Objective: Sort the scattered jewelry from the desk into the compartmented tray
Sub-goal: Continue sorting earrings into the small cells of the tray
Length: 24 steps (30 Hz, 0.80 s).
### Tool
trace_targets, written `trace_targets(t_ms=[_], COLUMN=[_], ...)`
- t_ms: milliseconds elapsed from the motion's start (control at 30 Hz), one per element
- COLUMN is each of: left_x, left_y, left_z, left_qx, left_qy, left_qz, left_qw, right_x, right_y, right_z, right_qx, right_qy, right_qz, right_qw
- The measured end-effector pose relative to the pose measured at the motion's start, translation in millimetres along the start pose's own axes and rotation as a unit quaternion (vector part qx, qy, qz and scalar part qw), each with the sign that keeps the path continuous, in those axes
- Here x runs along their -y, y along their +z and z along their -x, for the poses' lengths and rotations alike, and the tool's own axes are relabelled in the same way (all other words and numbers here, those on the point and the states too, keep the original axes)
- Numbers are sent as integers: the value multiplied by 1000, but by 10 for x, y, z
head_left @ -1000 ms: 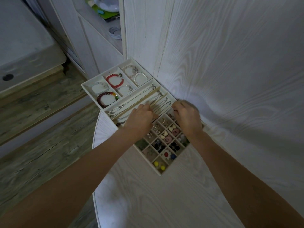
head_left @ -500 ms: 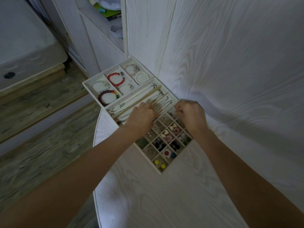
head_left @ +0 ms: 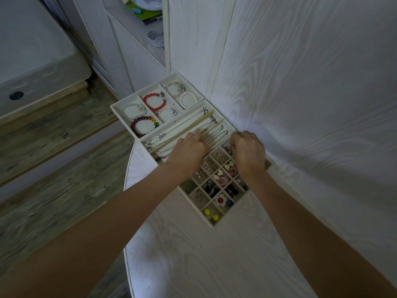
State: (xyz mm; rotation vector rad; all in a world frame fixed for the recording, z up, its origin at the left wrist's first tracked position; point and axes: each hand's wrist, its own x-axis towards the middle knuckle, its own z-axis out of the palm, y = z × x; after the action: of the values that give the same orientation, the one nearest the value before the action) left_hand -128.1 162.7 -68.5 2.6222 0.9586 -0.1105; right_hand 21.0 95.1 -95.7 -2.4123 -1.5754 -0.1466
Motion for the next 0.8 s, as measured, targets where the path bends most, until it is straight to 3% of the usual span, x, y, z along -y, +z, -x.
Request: trace_targets(t_ms=[167,500,667,800], left_x=[-3,3,-1,-24], left_y=[9,15,8,-14], left_z=[2,-8,-21,-49], left_qx=[-5,-4,-6,-9], left_qy=[3,9,6,2], left_qz=[-7,-17,-7,-16], left_qw=[1000,1000,1000,1000], right_x=[29,4,-102,-93], right_y=[48,-13,-252,-237], right_z=[-3,-9,10,80], right_qx=[0,16,13,80], right_qy=[37,29,120,61], right_qz=[25,22,-19,-3], right_qw=[999,999,993,995])
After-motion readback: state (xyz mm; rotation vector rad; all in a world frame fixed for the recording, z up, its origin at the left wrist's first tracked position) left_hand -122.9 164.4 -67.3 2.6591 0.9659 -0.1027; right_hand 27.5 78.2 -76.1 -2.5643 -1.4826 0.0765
